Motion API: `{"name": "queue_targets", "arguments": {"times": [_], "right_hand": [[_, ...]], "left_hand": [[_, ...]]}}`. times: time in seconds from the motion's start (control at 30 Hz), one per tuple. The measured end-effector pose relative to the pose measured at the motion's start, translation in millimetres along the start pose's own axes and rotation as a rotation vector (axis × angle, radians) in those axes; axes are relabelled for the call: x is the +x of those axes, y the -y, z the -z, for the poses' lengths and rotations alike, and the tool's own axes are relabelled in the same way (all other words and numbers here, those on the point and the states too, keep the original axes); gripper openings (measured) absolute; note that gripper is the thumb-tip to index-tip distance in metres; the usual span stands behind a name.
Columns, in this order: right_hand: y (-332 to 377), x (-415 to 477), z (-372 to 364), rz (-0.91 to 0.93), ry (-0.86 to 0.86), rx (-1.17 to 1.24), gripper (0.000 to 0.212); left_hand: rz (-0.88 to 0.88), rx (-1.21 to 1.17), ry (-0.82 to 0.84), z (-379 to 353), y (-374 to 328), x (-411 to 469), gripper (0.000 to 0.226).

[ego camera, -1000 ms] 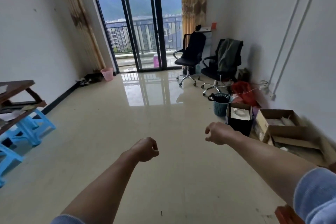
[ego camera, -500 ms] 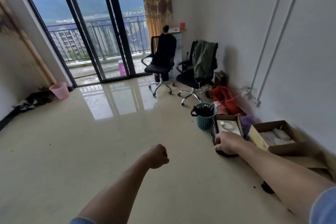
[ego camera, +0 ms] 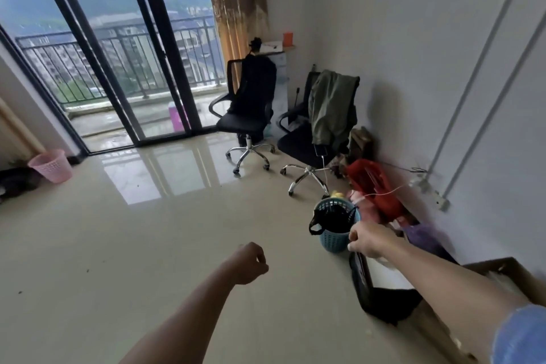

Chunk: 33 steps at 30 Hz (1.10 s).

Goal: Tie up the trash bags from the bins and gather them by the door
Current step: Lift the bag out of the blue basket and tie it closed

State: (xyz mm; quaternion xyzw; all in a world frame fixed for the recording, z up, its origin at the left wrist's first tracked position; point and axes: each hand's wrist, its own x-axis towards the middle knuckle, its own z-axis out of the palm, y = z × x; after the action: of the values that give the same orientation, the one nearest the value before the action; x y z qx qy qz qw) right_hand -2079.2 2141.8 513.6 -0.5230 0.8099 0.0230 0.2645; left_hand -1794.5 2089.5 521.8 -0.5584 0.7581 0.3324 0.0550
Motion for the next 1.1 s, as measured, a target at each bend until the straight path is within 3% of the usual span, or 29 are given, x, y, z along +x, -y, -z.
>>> {"name": "queue_targets", "arguments": {"times": [0.17,0.53,0.7,0.87,1.1], "right_hand": [[11,46,9,-0.022,0.045,-0.029,0.028],[24,273,98,-0.22,-0.024,0.093,0.032],[-21,360,118,-0.291,0.019,0.165,0.029],[-72,453,121,-0.331,0.013,0.226,0.028],[-124,538,99,-0.47,0.131,0.349,0.022]], "left_hand": [[-0.018,0.069,0.058,20,-1,51,0.025],[-0.16,0.189,0.126,156,-63,348,0.026],[-0.238,0.241,0.223,157,-115,452,0.025],[-0.194,0.247,0.322,136,-155,549,0.024],[-0.174,0.293,0.446,107,-200,659,0.02]]}}
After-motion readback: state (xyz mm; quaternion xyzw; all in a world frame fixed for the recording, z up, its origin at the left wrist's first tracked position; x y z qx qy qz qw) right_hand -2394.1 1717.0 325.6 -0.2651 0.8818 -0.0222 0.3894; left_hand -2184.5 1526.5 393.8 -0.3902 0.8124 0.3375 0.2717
